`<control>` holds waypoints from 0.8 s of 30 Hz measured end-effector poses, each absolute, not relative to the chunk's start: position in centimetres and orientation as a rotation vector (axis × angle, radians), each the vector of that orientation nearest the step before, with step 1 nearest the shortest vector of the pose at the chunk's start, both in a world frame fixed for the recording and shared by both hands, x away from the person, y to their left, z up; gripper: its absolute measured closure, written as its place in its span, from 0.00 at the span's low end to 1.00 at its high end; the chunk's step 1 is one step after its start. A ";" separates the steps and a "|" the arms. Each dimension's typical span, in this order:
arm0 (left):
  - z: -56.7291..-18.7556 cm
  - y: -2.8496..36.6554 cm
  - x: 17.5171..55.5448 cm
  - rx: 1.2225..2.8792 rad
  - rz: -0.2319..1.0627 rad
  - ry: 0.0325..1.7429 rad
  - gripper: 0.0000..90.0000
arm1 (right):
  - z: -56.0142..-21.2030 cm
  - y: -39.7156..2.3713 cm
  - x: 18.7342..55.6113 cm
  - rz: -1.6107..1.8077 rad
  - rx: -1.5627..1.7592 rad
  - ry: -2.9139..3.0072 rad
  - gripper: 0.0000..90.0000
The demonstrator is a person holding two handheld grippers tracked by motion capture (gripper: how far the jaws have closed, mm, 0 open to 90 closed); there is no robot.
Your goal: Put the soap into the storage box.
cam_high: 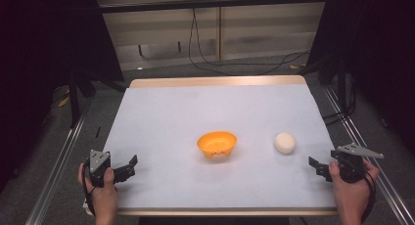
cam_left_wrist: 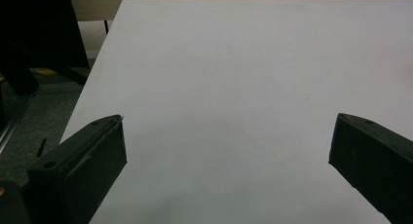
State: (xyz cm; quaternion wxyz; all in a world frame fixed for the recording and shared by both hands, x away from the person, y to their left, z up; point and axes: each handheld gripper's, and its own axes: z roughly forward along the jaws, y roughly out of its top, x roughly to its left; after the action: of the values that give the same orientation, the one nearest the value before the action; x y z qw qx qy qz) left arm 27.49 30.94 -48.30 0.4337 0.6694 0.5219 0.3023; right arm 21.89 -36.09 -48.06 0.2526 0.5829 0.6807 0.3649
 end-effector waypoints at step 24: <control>-48.3 30.9 27.7 1.684 0.716 1.301 0.00 | -45.9 -33.9 26.1 0.819 1.511 2.218 0.04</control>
State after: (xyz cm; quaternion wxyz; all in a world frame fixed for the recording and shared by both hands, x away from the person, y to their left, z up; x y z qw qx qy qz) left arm 27.74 30.89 -48.35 0.4334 0.6761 0.5220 0.2874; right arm 26.13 -33.89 -45.87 0.1669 0.5309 0.7794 0.2877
